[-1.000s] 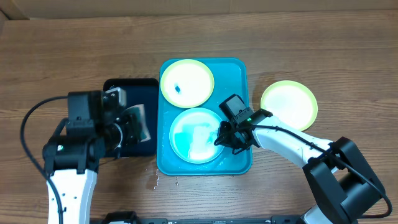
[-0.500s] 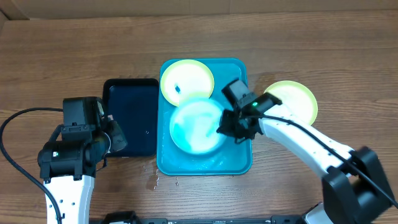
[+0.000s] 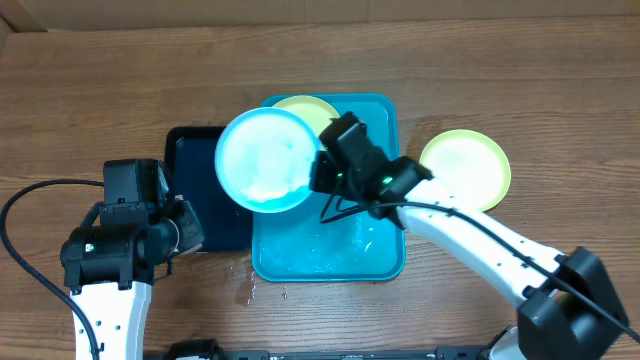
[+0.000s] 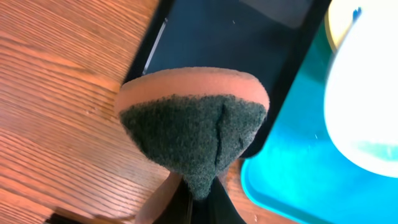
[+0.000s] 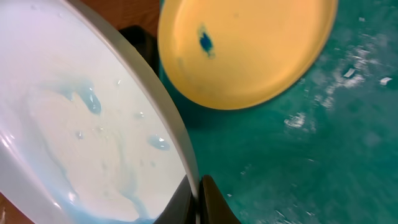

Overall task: Clean dirty plates on tray and stack at the side
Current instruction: 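Lift the white plate with the right gripper and tilt it over the tray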

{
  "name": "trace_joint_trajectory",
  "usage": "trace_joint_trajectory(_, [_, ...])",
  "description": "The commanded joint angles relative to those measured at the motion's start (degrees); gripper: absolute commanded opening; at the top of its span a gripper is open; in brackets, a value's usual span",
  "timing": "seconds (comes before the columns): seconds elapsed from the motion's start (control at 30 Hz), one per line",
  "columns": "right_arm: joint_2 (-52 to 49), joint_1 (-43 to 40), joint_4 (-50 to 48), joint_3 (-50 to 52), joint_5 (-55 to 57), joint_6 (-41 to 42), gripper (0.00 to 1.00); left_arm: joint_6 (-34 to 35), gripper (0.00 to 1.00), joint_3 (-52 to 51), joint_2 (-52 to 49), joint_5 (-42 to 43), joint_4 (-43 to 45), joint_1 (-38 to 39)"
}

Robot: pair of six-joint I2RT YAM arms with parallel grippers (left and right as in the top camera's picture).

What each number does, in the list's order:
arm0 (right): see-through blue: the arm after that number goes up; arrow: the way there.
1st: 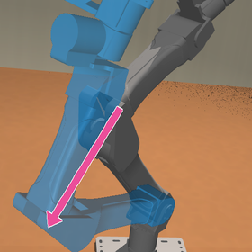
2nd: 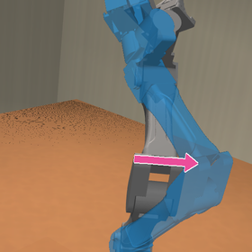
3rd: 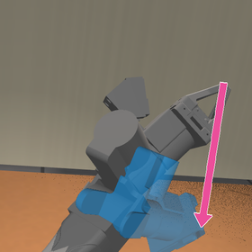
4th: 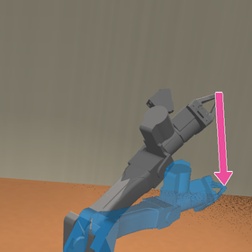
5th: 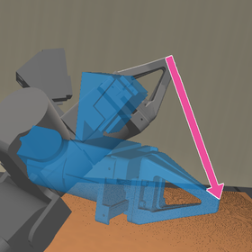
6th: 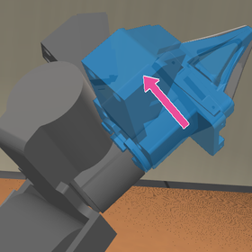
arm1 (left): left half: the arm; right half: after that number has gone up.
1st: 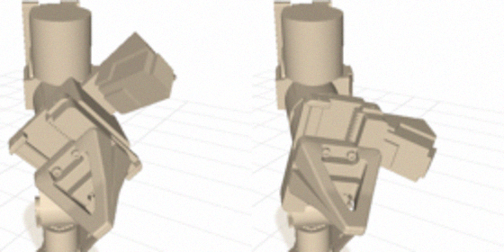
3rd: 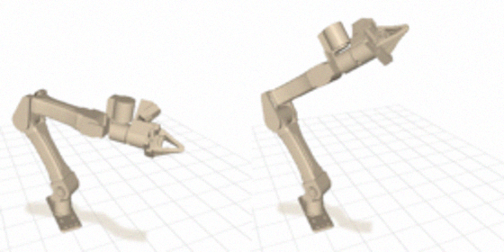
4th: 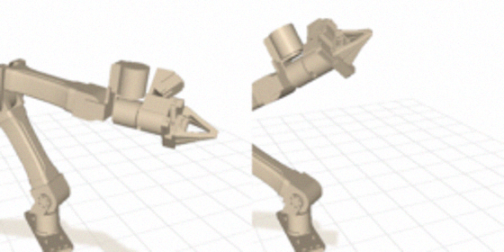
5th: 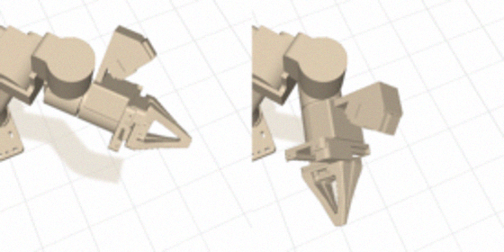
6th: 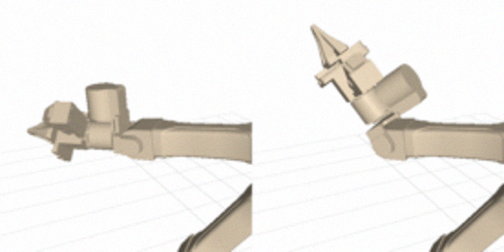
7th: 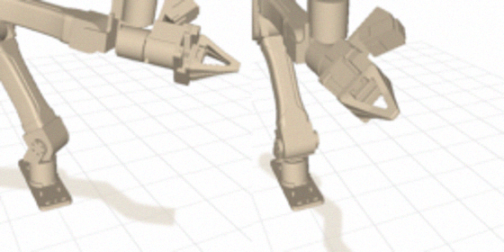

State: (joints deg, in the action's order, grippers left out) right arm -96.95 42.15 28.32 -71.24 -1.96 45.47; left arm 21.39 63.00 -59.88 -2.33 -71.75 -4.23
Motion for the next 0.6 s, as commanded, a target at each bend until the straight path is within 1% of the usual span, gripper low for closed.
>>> trace_joint_trajectory(0.0, [-2.91,2.47,-3.85,-0.94,5.2,0.48,0.04,-3.34,0.04,0.9,1.16,9.97,-0.44,-0.28])
trace_joint_trajectory(0.07, [-4.35,4.44,-7.89,-0.94,8.0,-1.44,0.04,-5.16,0.04,0.92,2.16,16.41,-0.15,-0.26])
trace_joint_trajectory(0.13, [-5.84,7.08,-12.59,-0.94,11.78,-3.87,0.04,-5.14,0.04,0.92,4.44,21.24,0.2,-0.26])
trace_joint_trajectory(0.23, [-6.71,9.75,-16.48,-0.94,16.72,-6.8,0.04,-5.09,0.04,0.92,7.41,22.8,0.33,-0.26])
trace_joint_trajectory(0.3, [-6.91,11.34,-18.69,-0.94,19.52,-10.43,0.04,-5.09,0.04,0.92,9.44,22.99,0.02,-0.26])
trace_joint_trajectory(0.33, [-6.91,12.28,-19.98,-0.94,21.49,-13.42,0.04,-5.09,0.04,0.92,10.43,22.99,-0.24,-0.26])
trace_joint_trajectory(0.37, [-6.91,13.7,-22.34,-0.94,25.86,-19.26,0.04,-5.14,0.04,0.92,12.15,22.93,-0.94,-0.26])
trace_joint_trajectory(0.43, [-6.91,14.95,-26.1,-0.94,30.93,-26.38,0.04,-5.11,0.04,0.92,13.64,22.93,-1.73,-0.26])
trace_joint_trajectory(0.57, [-6.91,17.09,-37.05,-0.94,35.93,-45.68,0.04,-5.09,0.04,0.92,15.34,22.93,-2.45,-0.26])
